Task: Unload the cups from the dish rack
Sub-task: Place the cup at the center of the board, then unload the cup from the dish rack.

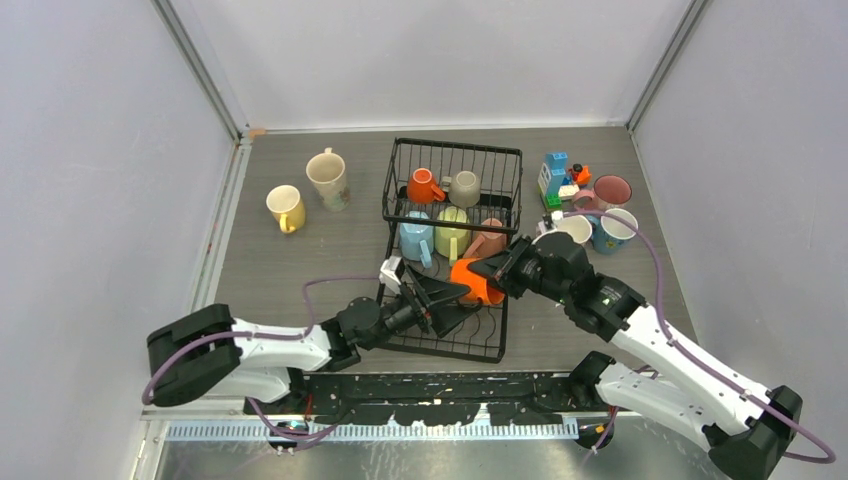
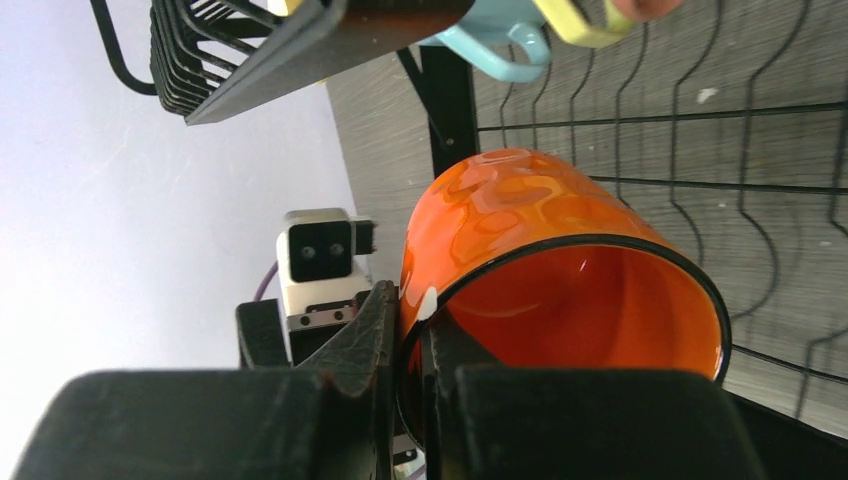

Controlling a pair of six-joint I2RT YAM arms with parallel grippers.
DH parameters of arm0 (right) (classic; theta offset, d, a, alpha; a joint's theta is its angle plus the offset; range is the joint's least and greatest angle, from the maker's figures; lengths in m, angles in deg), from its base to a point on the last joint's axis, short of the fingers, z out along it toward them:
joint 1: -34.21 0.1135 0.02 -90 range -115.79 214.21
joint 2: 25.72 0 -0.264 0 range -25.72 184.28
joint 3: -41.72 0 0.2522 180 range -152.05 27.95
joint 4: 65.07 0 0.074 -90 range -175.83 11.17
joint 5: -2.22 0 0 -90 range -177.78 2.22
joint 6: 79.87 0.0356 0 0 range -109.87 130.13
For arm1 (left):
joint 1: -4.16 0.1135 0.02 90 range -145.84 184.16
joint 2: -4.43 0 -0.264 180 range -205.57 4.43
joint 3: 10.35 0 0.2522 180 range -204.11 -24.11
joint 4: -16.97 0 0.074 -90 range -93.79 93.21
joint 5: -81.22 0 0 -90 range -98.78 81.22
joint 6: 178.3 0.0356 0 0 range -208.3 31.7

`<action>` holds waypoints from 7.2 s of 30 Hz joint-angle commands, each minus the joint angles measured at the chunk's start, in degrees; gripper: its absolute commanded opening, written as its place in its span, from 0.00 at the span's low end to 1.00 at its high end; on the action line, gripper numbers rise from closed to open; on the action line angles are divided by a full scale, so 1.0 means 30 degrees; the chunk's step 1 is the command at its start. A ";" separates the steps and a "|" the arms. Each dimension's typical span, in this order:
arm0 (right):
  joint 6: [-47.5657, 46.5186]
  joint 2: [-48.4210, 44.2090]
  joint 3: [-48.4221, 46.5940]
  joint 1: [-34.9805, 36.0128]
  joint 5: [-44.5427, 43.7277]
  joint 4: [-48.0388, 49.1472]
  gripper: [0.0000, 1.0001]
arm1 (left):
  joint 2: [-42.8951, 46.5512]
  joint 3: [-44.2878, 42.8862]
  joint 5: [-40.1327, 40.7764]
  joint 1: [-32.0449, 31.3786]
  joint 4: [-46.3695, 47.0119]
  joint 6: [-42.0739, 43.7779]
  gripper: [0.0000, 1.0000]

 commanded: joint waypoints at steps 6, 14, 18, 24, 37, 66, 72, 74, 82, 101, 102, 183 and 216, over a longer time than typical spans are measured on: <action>-0.1760 -0.1612 -0.3395 0.0046 -0.2857 -0.5342 0.01 | 0.6184 -0.0253 -0.0210 -0.0003 -0.8596 0.3810 0.93; -0.3510 -0.2492 -0.4406 0.0056 -0.4561 -1.0080 0.01 | 1.0695 -0.1607 0.0090 0.0030 -1.5255 0.6608 1.00; -0.4419 -0.1419 -0.5718 0.0056 -0.7021 -1.3483 0.00 | 1.1503 -0.2857 -0.0074 0.0047 -1.7939 0.8237 1.00; -0.5272 -0.0282 -0.6735 -0.0236 -1.0049 -1.5915 0.01 | 1.1545 -0.5077 -0.0309 0.0080 -2.1068 1.0337 1.00; -0.9988 0.3128 -0.4942 -0.7868 -0.5842 -1.1861 0.00 | 1.2102 -0.5836 -0.0789 0.0257 -2.2808 1.0975 1.00; -1.2246 1.0426 -0.4653 -0.9127 -0.5845 -0.6157 0.01 | 1.3224 -0.5713 -0.1217 0.0409 -2.4214 1.0630 1.00; -1.2357 1.1081 -0.4797 -0.9197 -0.6078 -0.5665 0.05 | 1.3642 -0.5480 -0.1061 0.0398 -2.4424 1.0394 1.00; -1.2388 1.1369 -0.4896 -0.9190 -0.6022 -0.5582 0.08 | 1.3773 -0.5414 -0.1032 0.0426 -2.4482 1.0294 1.00; -1.2482 1.1574 -0.5264 -0.9216 -0.6058 -0.5848 0.20 | 1.4200 -0.5394 -0.0798 0.0407 -2.5124 1.0298 1.00; -1.1529 0.8130 -0.6026 -0.9210 -0.4747 -0.8281 0.60 | 1.3784 -0.5926 0.0404 0.0402 -2.7131 1.1880 1.00; -1.1463 0.7674 -0.6042 -0.9194 -0.4615 -0.8402 0.65 | 1.3595 -0.6025 0.0587 0.0410 -2.7206 1.2091 1.00; -0.8868 -0.5291 -0.4718 -0.9216 -0.2416 -1.3248 1.00 | -0.7974 -0.8056 1.4660 0.2390 -1.1223 1.9514 0.38; -0.8491 -0.5218 -0.2988 -0.9201 -0.2087 -1.1449 1.00 | -0.4165 -0.5023 1.3469 0.1519 -1.3435 1.9309 0.00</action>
